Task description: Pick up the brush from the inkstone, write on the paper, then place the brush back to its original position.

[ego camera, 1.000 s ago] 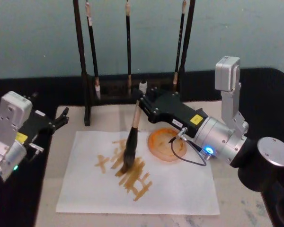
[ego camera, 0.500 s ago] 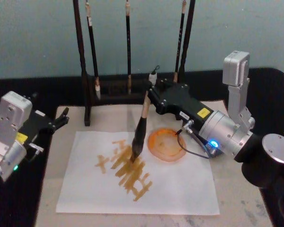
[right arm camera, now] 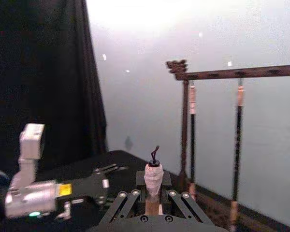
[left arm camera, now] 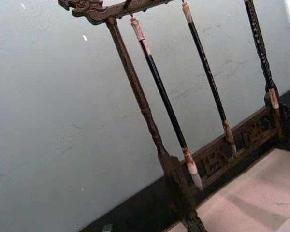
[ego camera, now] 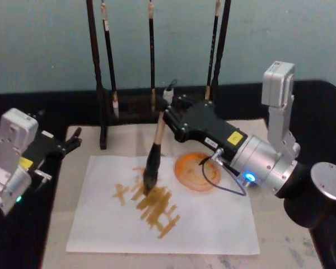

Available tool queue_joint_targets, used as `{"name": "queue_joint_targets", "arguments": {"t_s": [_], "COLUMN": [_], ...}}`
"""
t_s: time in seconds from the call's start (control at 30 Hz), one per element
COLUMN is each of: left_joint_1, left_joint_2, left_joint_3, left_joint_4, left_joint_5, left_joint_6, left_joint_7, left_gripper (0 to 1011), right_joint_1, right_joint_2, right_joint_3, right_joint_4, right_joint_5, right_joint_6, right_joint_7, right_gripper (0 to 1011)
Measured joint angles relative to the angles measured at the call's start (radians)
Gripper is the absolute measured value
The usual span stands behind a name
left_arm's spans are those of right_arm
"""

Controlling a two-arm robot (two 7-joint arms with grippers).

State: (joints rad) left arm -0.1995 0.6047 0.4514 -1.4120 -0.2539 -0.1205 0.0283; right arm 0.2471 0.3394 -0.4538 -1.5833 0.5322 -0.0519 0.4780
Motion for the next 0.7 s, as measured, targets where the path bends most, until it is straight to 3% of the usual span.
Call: {"name": "queue_joint_targets", "arguments": {"t_s": [0.37,0.7], "left_joint_1": [0.000,0.000], "left_joint_2": [0.000,0.000], "left_joint_3": [0.000,0.000], "left_joint_4": [0.000,0.000], "left_joint_5": [0.000,0.000], "left_joint_6": [0.000,0.000], "left_joint_7": [0.000,0.000], "left_gripper": [1010,1009], "right_joint_1": [-0.001,0.014], "right_joint_2": [0.010,0.002], "right_joint_3": [-0.036,-0.027], "right_joint_4": [0.001,0.041], "right_joint_5": [0.010,-0.008], "right_joint_6": [0.023,0.023], "right_joint_7": [0.024,-0.013], "right_gripper": [175,175]}}
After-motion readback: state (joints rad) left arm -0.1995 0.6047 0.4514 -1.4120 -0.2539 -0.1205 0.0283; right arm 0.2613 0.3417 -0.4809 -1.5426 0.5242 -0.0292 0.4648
